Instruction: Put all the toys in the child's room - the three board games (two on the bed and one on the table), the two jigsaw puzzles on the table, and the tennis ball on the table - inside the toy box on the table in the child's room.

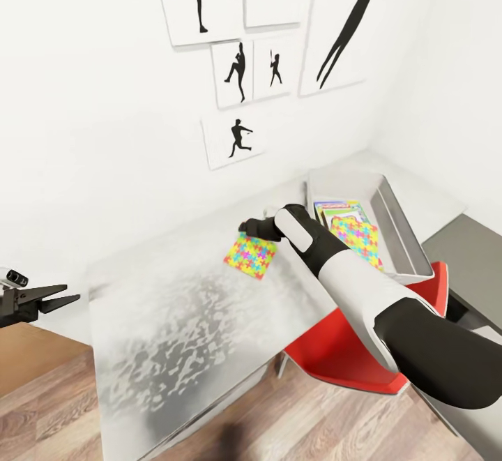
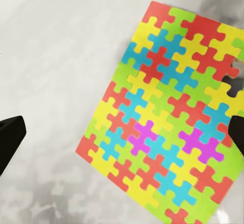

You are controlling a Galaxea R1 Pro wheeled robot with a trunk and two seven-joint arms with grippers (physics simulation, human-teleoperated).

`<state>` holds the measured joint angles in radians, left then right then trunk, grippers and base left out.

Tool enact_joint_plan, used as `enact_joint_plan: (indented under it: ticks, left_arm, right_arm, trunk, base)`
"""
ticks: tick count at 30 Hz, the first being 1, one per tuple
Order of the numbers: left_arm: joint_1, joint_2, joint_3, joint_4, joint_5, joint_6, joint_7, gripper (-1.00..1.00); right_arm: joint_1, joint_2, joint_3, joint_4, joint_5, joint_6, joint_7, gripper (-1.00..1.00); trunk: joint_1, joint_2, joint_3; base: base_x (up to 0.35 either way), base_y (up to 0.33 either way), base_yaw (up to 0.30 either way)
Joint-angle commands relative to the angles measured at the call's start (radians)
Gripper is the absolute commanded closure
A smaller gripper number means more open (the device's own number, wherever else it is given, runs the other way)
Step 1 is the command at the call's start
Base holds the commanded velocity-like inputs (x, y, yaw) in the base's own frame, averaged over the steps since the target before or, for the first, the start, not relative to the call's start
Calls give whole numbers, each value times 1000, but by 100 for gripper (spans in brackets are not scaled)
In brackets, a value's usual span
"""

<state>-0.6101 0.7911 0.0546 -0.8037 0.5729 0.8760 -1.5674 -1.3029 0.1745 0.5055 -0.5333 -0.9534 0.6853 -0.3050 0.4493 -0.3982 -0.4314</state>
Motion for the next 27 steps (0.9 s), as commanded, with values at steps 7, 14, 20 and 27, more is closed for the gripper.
enact_joint_plan:
  ticks: [7,14,20,27]
  left_arm:
    - [0,-1,-1,0,1,11,-3,-100]
    - [0,-4,-1,0,1,11,-3,-100]
    - [0,-5,-1,0,1,11,-3,-100]
    - [0,-6,-1,0,1,11,-3,-100]
  right_arm:
    - [-1,0,5,-1,-8,-37,-9,-100]
    - [0,0,8,1,-6,-83,-10,-100]
    - [1,0,11,8,-7,-99,-11,-100]
    - [1,0,11,30,13,-147,-12,-100]
  trunk:
    - [1,-2,-2]
    - [1,-2,-2]
    - [1,-2,-2]
    - [1,-2,-2]
  base:
    - [25,9,0]
    - [2,1,0]
    - [0,0,0]
    - [0,0,0]
